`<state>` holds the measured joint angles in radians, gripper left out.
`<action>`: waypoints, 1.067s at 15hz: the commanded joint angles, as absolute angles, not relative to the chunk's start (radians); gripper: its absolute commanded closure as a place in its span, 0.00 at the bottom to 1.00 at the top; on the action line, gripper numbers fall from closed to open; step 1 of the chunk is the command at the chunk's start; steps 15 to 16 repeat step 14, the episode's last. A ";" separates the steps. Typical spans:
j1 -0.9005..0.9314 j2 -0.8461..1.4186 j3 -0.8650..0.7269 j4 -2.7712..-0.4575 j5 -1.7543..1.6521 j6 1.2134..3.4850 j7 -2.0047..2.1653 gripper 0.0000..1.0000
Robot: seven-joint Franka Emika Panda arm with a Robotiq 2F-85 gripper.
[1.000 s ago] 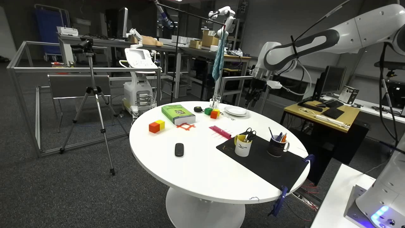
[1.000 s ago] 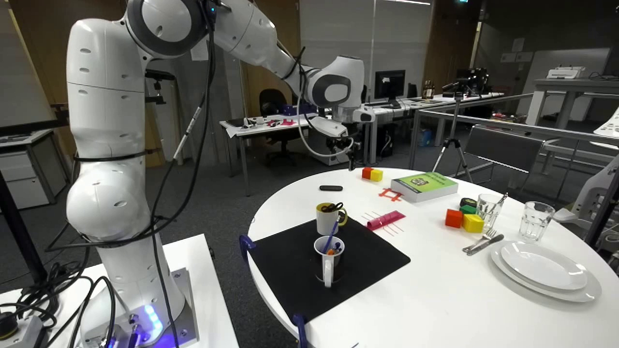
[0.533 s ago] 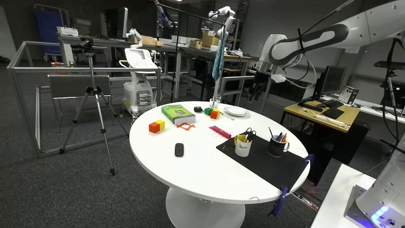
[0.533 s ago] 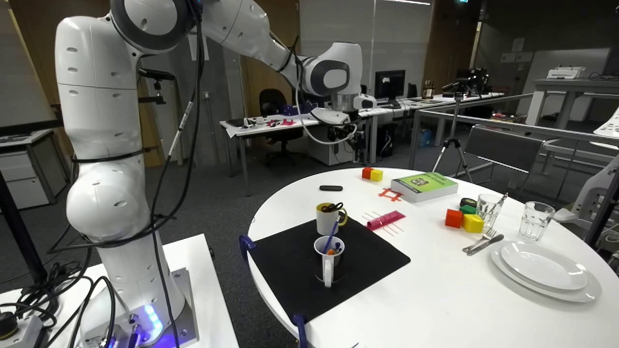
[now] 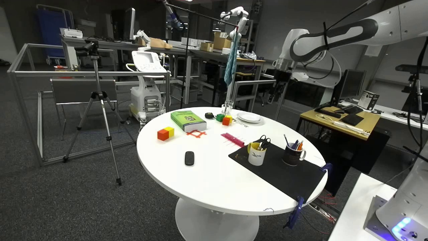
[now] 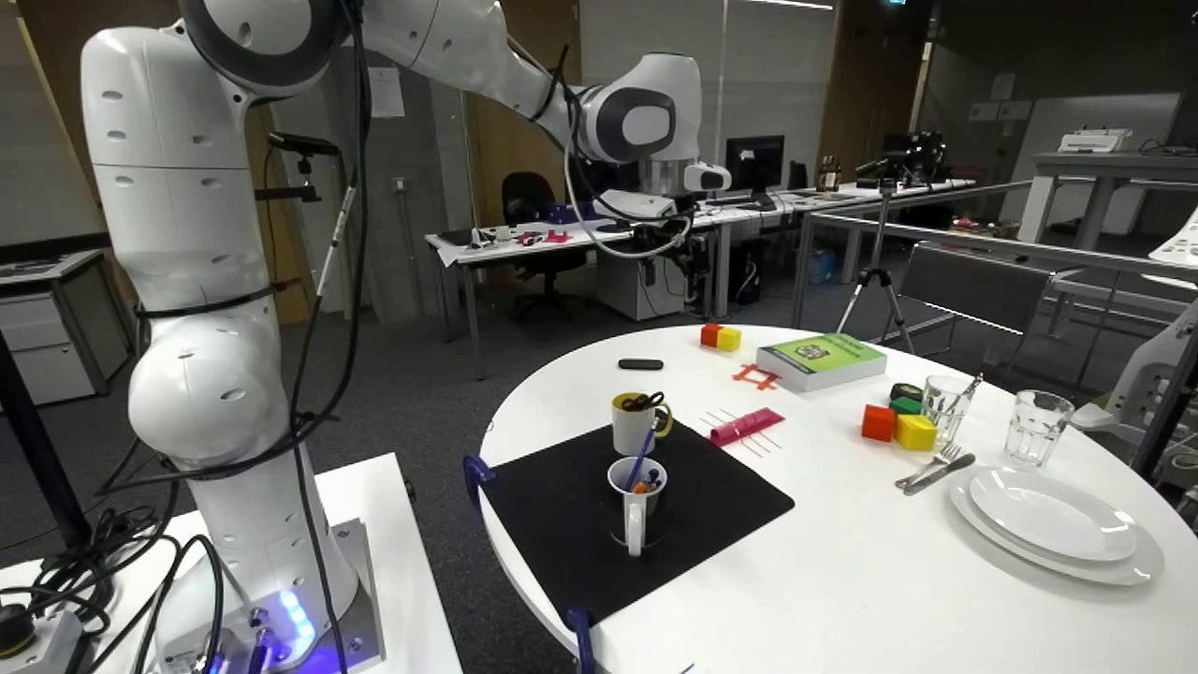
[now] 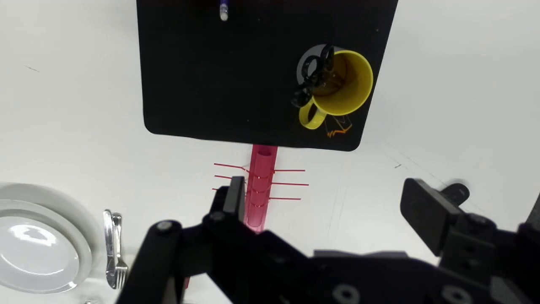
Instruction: Move the scissors from the right cup to the left cup
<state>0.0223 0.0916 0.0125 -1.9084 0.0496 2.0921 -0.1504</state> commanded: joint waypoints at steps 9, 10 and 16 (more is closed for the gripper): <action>0.011 0.034 0.005 -1.918 0.052 1.967 -0.172 0.00; 0.010 0.034 0.005 -1.918 0.058 1.961 -0.182 0.00; 0.019 0.070 0.010 -1.907 0.045 1.993 -0.150 0.00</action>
